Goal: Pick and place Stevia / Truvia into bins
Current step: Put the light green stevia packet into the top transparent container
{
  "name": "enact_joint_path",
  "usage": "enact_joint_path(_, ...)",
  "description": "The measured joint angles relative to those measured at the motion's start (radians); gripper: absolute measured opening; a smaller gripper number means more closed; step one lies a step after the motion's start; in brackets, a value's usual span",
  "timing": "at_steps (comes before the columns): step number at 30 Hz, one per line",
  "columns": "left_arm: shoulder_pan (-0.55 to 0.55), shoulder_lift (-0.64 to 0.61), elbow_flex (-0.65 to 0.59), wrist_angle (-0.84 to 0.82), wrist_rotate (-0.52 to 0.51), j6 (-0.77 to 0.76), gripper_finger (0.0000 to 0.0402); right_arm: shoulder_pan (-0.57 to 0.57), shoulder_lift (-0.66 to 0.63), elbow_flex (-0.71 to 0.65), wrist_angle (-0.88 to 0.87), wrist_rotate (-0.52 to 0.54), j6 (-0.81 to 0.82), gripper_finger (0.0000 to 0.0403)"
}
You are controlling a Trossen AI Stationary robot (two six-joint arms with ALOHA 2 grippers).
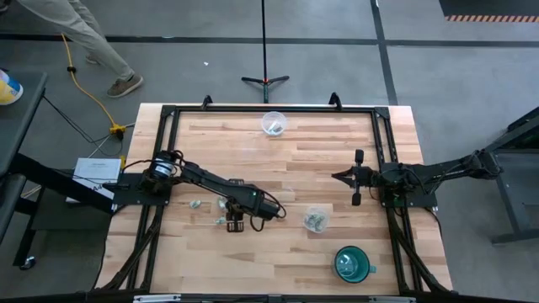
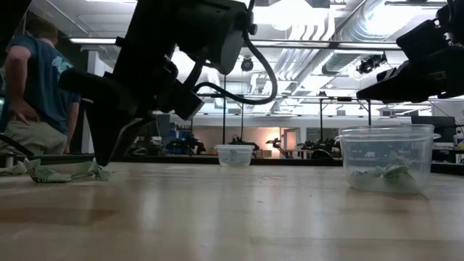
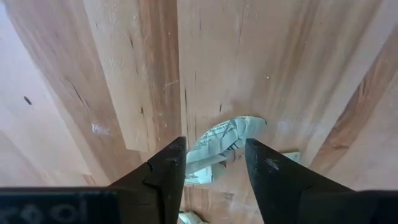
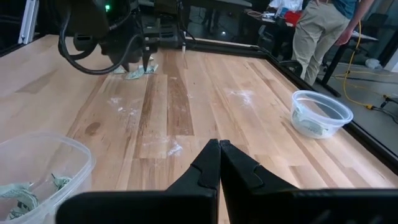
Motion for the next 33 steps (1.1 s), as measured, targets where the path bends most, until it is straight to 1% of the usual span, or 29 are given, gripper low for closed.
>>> enact_joint_path(4,0.001,0.000,-0.032,0.030,0.009,0.027,0.0177,0.000,0.000,0.000,0.000,0.000,0.002,0.0000)
enact_joint_path(7,0.000,0.000,-0.060,0.038,0.023,0.034,0.0169,0.000,0.000,0.000,0.001,0.000,0.001,0.0000)
enact_joint_path(10,0.001,0.000,-0.084,0.036,0.018,0.034,0.0172,0.000,0.000,0.000,0.005,0.000,0.000,0.0000)
enact_joint_path(14,0.002,-0.005,-0.107,0.063,0.014,0.038,0.0185,0.000,0.000,0.000,0.008,0.000,-0.007,0.0000)
enact_joint_path(18,0.003,-0.009,-0.140,0.112,0.052,0.100,0.0185,0.000,0.000,0.000,0.008,0.000,-0.008,0.0000)
enact_joint_path(20,0.003,-0.010,-0.154,0.130,0.053,0.109,0.0171,0.000,0.000,0.000,0.008,0.000,-0.010,0.0000)
enact_joint_path(22,0.003,-0.010,-0.160,0.137,0.059,0.114,0.0146,0.000,0.000,0.000,0.008,0.000,-0.012,0.0000)
enact_joint_path(29,0.008,-0.007,-0.153,0.137,0.061,0.153,0.0025,0.000,0.000,0.000,-0.003,0.000,-0.011,0.0000)
enact_joint_path(31,0.017,-0.005,-0.144,0.132,0.052,0.159,0.0020,0.000,0.000,0.000,-0.003,0.000,-0.011,0.0000)
enact_joint_path(33,0.030,-0.003,-0.128,0.131,-0.006,0.167,0.0032,0.000,0.000,0.000,-0.004,0.000,-0.011,0.0000)
